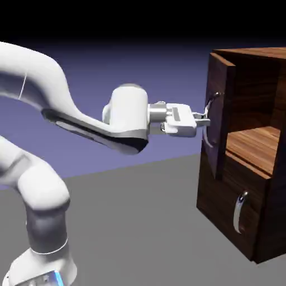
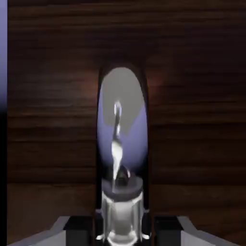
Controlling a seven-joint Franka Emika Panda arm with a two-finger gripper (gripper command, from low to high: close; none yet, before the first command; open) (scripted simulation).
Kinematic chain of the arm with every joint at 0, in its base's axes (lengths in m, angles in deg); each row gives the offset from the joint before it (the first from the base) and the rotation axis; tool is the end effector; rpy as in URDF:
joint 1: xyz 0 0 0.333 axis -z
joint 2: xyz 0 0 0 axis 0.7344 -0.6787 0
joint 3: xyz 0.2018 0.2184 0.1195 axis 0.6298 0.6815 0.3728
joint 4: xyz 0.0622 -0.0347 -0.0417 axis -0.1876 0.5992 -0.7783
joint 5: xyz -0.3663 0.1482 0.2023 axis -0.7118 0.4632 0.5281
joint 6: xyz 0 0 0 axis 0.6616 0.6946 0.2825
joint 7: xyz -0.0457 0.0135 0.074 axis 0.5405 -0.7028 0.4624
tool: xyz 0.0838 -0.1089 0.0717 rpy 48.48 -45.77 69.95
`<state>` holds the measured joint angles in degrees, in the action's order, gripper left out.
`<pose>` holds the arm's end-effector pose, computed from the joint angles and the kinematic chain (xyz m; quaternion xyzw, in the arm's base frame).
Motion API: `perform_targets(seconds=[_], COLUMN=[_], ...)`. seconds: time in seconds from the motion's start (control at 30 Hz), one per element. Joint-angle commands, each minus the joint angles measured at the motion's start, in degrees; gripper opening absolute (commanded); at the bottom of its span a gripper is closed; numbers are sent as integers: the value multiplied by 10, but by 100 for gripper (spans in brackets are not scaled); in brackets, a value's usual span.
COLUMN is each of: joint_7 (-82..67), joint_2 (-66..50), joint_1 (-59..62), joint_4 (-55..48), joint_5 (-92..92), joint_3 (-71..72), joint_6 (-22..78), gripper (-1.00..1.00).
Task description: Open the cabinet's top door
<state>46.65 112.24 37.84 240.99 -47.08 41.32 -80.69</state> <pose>0.4457 -0.0615 0.4829 0.4226 0.5656 0.0989 0.7013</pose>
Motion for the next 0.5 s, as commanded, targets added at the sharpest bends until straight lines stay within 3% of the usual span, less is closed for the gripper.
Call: perform_targets(seconds=[0.0,0.47], joint_7=[-12,-126], joint_2=[8,62], joint_1=[5,-6], joint_4=[9,68], joint_5=[27,376], joint_3=[15,238], joint_6=[12,248], gripper=[-100,-100])
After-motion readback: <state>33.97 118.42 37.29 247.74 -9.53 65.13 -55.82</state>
